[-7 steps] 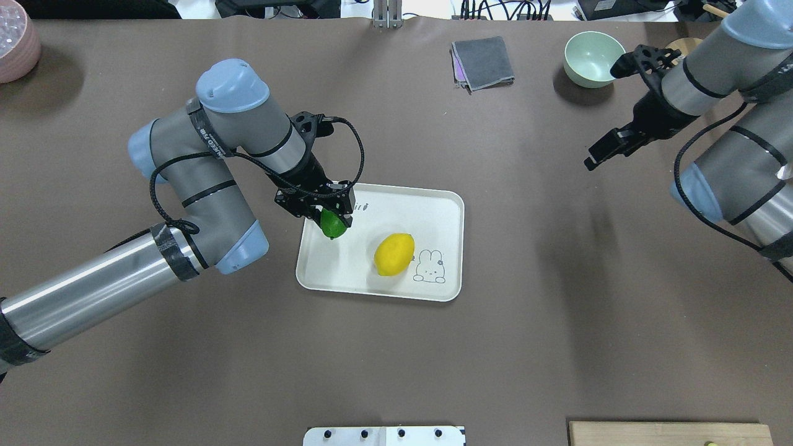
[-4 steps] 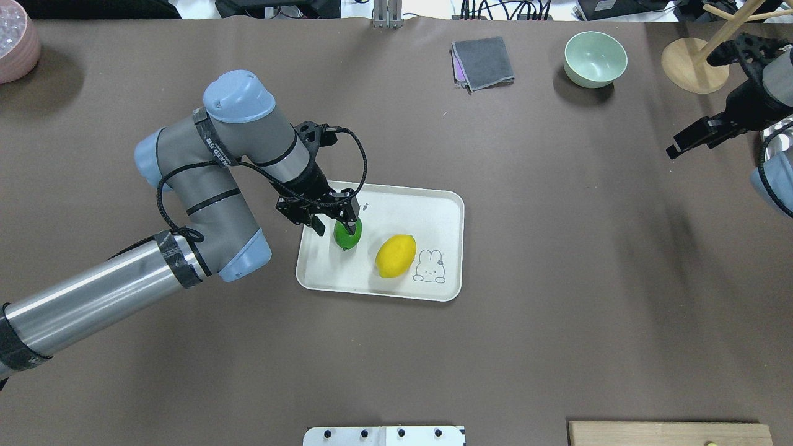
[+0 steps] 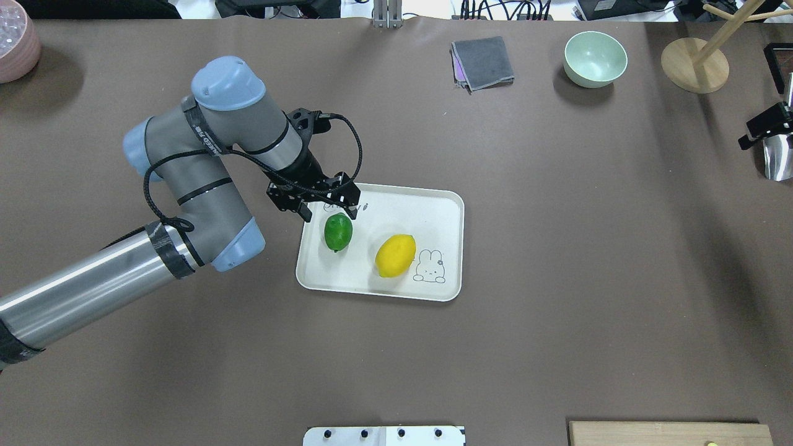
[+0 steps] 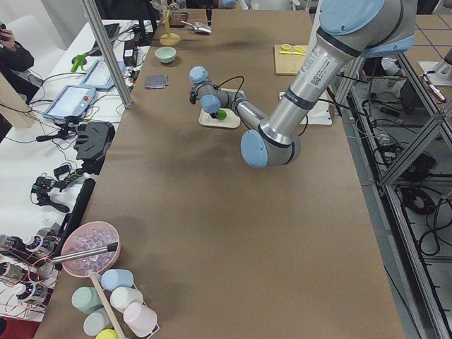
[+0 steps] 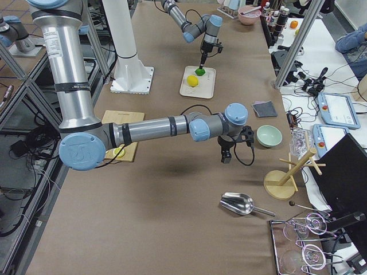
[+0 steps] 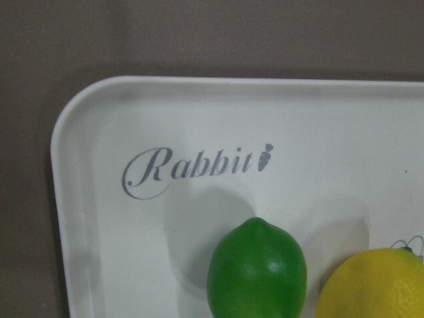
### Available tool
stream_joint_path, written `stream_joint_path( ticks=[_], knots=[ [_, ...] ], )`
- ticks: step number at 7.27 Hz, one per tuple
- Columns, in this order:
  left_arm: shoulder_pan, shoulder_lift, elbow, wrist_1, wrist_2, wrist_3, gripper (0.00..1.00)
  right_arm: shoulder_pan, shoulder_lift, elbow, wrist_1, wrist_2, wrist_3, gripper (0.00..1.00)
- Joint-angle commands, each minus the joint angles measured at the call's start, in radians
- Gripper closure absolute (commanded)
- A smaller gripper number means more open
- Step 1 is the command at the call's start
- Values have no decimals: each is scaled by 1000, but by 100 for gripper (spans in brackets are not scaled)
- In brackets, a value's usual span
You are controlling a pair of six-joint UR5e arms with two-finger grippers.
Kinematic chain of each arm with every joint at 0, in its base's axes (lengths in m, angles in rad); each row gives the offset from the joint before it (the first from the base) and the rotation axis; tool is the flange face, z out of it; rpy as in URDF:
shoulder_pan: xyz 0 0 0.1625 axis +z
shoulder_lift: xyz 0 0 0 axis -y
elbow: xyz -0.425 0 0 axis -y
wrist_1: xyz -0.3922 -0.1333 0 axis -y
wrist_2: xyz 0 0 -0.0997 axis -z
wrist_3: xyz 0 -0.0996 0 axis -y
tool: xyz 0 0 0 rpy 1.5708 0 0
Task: Place all lemons on tray
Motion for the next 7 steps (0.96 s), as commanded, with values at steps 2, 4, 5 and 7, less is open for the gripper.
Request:
stream_joint_path(
  ticks=[2, 4, 5, 7],
  knots=[
    [-141, 101, -209, 93, -3, 9, 2, 68, -1, -2, -88, -51, -63, 0],
    [-275, 143, -308, 251, 26, 144, 2, 89, 16, 12, -188, -44, -107, 0],
    [-357, 193, -360, 339, 38, 347, 2, 91, 17, 13, -192, -40, -108, 0],
    [-464, 323, -438, 431, 195, 732, 2, 95, -2, 29, -193, -34, -108, 0]
  ],
)
